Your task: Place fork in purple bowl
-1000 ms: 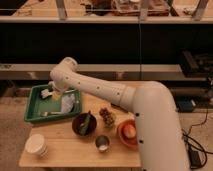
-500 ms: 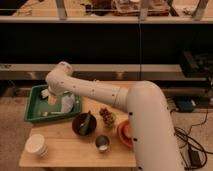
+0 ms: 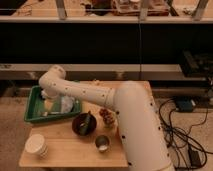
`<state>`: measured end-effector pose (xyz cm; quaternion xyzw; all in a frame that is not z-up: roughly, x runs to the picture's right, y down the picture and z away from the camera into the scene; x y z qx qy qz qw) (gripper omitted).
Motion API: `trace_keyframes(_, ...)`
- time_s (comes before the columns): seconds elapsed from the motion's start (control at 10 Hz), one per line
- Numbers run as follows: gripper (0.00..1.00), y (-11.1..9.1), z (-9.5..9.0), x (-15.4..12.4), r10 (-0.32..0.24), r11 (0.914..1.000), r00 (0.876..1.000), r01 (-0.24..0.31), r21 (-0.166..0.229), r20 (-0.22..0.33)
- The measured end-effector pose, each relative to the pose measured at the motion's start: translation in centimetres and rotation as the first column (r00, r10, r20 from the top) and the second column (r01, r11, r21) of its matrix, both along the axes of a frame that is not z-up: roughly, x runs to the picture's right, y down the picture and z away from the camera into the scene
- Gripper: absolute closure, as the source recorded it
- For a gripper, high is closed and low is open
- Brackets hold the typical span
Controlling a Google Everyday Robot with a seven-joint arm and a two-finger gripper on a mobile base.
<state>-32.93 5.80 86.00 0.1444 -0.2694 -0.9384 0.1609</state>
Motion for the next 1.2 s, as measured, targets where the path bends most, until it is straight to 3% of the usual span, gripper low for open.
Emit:
trace_keyframes(0.4, 0.34, 1.1, -0.3, -1.6, -0.056, 0.9948, 0.998, 0.058, -0.084, 0.025)
trace_keyframes(1.2, 0.34, 3.3, 1.0, -3.2, -0.068, 0.9911, 0.998, 0.067, -0.115, -0.01)
